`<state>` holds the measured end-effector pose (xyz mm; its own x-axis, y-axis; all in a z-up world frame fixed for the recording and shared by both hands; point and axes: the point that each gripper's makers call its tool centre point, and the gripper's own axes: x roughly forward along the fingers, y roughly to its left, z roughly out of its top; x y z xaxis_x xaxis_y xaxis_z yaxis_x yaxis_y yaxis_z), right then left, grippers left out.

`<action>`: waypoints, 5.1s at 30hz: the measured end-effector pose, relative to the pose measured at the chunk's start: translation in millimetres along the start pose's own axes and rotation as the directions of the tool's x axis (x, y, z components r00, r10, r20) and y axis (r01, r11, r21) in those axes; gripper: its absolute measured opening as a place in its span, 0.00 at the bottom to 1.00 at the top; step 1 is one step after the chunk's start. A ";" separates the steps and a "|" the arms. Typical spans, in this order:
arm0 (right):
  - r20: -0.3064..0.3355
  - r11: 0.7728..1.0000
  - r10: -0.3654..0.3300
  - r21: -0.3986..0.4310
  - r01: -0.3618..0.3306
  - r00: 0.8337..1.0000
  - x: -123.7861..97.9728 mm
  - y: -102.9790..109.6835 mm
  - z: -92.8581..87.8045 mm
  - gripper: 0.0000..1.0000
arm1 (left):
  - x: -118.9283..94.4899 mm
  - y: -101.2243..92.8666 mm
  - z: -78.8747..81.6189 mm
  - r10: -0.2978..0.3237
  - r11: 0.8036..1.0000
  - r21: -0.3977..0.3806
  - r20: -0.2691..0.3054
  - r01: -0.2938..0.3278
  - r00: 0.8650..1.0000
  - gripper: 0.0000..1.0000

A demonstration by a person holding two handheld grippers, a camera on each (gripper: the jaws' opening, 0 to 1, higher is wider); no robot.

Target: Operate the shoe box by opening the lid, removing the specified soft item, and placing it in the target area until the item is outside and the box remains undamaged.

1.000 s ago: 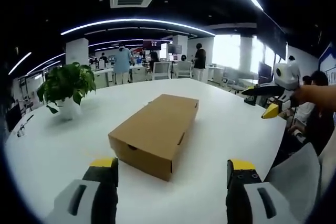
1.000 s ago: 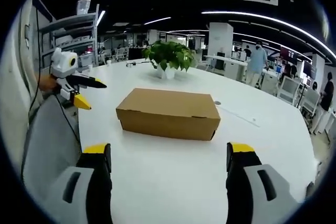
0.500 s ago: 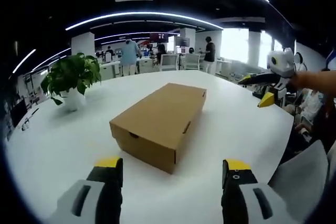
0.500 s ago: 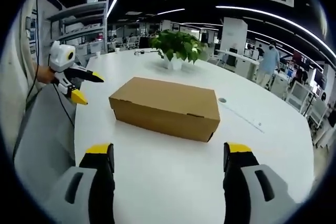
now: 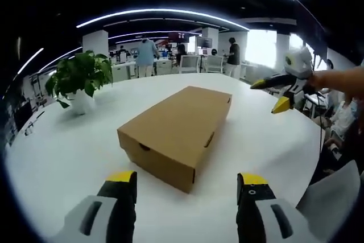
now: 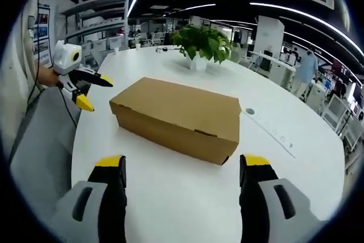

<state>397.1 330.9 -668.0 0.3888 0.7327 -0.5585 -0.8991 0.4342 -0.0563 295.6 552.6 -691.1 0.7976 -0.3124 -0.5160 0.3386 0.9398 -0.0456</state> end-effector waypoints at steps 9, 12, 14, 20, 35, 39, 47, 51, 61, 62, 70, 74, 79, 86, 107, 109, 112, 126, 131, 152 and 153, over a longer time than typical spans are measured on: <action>-0.005 1.000 0.031 -0.001 -0.031 1.000 23.4 -22.5 0.6 0.75 | 16.3 2.1 2.3 0.032 0.999 -0.019 0.008 -0.032 0.999 0.71; -0.002 0.999 0.032 0.007 -0.032 0.999 28.9 -29.0 1.3 0.73 | 22.5 -0.9 2.8 0.031 0.999 -0.022 0.008 -0.031 0.999 0.70; 0.008 0.999 0.037 0.018 -0.038 0.999 33.5 -31.9 3.3 0.71 | 26.1 -1.8 2.0 0.035 0.999 -0.029 0.002 -0.035 0.999 0.66; -0.012 0.998 0.056 0.001 -0.056 0.998 47.8 -43.1 -3.6 0.66 | 36.0 -4.4 0.8 0.061 0.997 -0.041 0.000 -0.061 0.998 0.64; -0.047 0.998 0.067 -0.012 -0.068 0.997 72.5 -72.5 -16.1 0.52 | 54.6 3.6 -0.5 0.129 0.990 -0.062 -0.006 -0.129 0.992 0.63; -0.044 0.997 0.074 -0.008 -0.075 0.996 78.0 -71.4 -14.5 0.47 | 57.6 5.1 -2.9 0.143 0.987 -0.072 -0.015 -0.144 0.990 0.63; -0.056 0.994 0.105 -0.005 -0.106 0.993 81.2 -69.5 -20.7 0.44 | 62.1 9.0 -6.1 0.168 0.978 -0.124 -0.023 -0.170 0.986 0.61; -0.060 0.994 0.113 -0.004 -0.114 0.992 80.8 -66.3 -20.5 0.40 | 61.5 8.8 -5.6 0.170 0.976 -0.131 -0.024 -0.172 0.985 0.61; -0.076 0.991 0.119 0.065 -0.114 0.990 78.0 -58.9 -19.6 0.38 | 58.4 11.9 -3.1 0.160 0.970 -0.180 -0.021 -0.161 0.987 0.61; -0.078 0.991 0.119 0.068 -0.114 0.990 77.8 -57.6 -19.4 0.38 | 58.1 12.8 -3.4 0.159 0.971 -0.177 -0.023 -0.161 0.987 0.62; -0.099 0.991 0.108 0.094 -0.099 0.989 76.0 -44.8 -20.0 0.37 | 52.2 16.2 -6.5 0.136 0.975 -0.170 -0.042 -0.141 0.990 0.59; -0.102 0.991 0.098 0.104 -0.088 0.990 75.1 -39.0 -20.8 0.37 | 47.5 19.1 -8.7 0.124 0.976 -0.171 -0.056 -0.132 0.991 0.58; -0.095 0.991 0.080 0.118 -0.069 0.992 73.4 -29.4 -21.0 0.37 | 42.6 22.9 -11.8 0.105 0.980 -0.163 -0.070 -0.115 0.992 0.58; -0.102 0.989 0.045 0.142 -0.030 0.994 72.2 -14.9 -20.1 0.37 | 37.3 30.5 -15.4 0.065 0.986 -0.145 -0.102 -0.080 0.993 0.57; -0.112 0.969 -0.062 0.232 0.087 0.992 62.7 25.1 -23.4 0.36 | 22.7 47.3 -23.9 -0.053 0.996 -0.075 -0.178 0.041 0.983 0.57; -0.113 0.966 -0.069 0.240 0.094 0.991 61.4 29.0 -23.9 0.36 | 21.0 48.4 -24.9 -0.063 0.996 -0.069 -0.187 0.050 0.980 0.57; -0.115 0.960 -0.077 0.259 0.105 0.990 58.9 35.6 -24.5 0.36 | 18.0 50.9 -26.5 -0.080 0.996 -0.056 -0.195 0.071 0.978 0.56; -0.117 0.938 -0.133 0.306 0.163 0.984 51.4 64.5 -28.0 0.35 | 8.8 59.0 -32.3 -0.148 0.988 -0.002 -0.250 0.152 0.957 0.56; -0.109 0.933 -0.146 0.315 0.174 0.983 48.4 74.8 -28.3 0.34 | 4.9 61.5 -34.6 -0.169 0.984 0.014 -0.259 0.179 0.951 0.56; -0.102 0.922 -0.197 0.320 0.219 0.975 44.0 109.1 -29.6 0.31 | -10.4 72.2 -44.9 -0.226 0.964 0.074 -0.285 0.256 0.932 0.55; -0.103 0.921 -0.197 0.321 0.220 0.975 43.8 111.1 -29.6 0.31 | -11.0 72.8 -45.2 -0.228 0.963 0.076 -0.286 0.259 0.931 0.55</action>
<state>308.3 395.7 -723.3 0.5358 0.5749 -0.6183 -0.6778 0.7296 0.0910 288.9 630.7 -727.4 0.5223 -0.4658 -0.7143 0.5707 0.8134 -0.1131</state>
